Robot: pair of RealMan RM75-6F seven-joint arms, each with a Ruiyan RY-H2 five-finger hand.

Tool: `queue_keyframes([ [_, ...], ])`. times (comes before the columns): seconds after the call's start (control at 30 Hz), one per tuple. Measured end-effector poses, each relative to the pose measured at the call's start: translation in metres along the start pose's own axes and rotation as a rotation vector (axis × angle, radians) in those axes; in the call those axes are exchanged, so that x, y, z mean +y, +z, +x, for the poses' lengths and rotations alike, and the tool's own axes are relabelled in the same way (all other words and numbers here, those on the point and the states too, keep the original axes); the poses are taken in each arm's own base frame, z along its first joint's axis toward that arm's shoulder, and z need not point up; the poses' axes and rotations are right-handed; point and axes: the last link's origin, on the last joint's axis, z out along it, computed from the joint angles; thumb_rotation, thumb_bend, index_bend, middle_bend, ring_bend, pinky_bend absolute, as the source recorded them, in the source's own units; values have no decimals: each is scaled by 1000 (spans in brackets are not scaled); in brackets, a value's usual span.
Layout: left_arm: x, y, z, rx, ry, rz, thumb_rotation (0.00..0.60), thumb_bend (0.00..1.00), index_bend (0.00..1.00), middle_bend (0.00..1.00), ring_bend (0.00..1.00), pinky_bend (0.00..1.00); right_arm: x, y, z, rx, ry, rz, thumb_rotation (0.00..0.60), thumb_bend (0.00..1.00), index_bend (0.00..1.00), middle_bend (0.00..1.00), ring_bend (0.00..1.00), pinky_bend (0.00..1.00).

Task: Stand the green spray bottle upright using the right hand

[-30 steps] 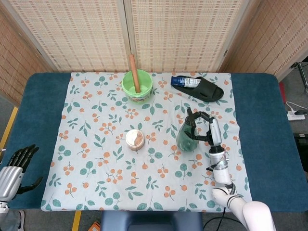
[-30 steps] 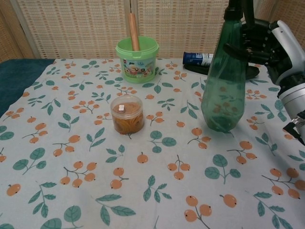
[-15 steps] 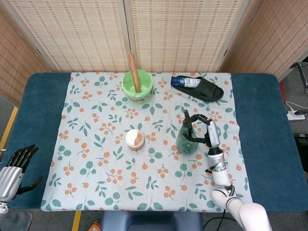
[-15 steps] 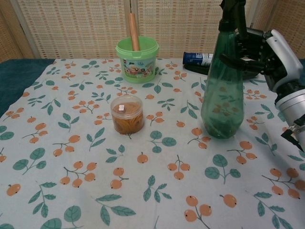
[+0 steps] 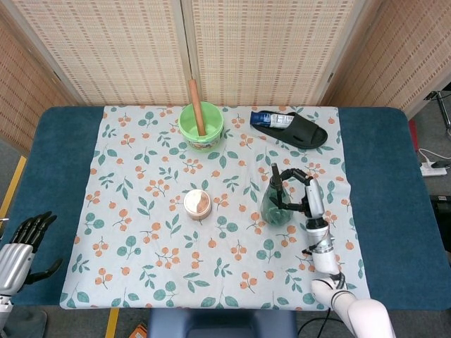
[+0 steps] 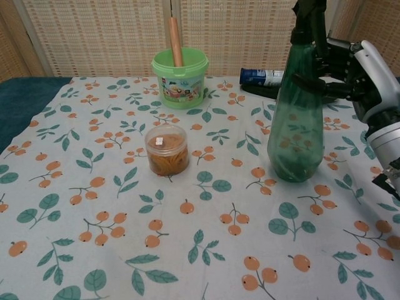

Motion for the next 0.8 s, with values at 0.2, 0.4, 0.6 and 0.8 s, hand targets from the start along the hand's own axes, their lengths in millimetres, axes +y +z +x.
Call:
queue_keyframes([
  [0.2,1,-1,0,-1,0,-4,600,255,1,0,0,0,2,-4,1,-19,-17,-5,600,0,603,583,424,471],
  [0.4,1,-1,-1,-3,1,-5,600,255,1,0,0,0,1,-6,2,-20,-18,7,600,0,586,583,417,471],
  [0.6,2,-1,-1,-3,2,-10,600,255,1,0,0,0,1,-10,5,-20,-27,10,600,0,542,582,394,458],
  [0.8,2,-2,-1,-2,5,-10,600,256,1,0,0,0,5,-14,9,-33,-55,-9,600,0,449,581,358,433],
])
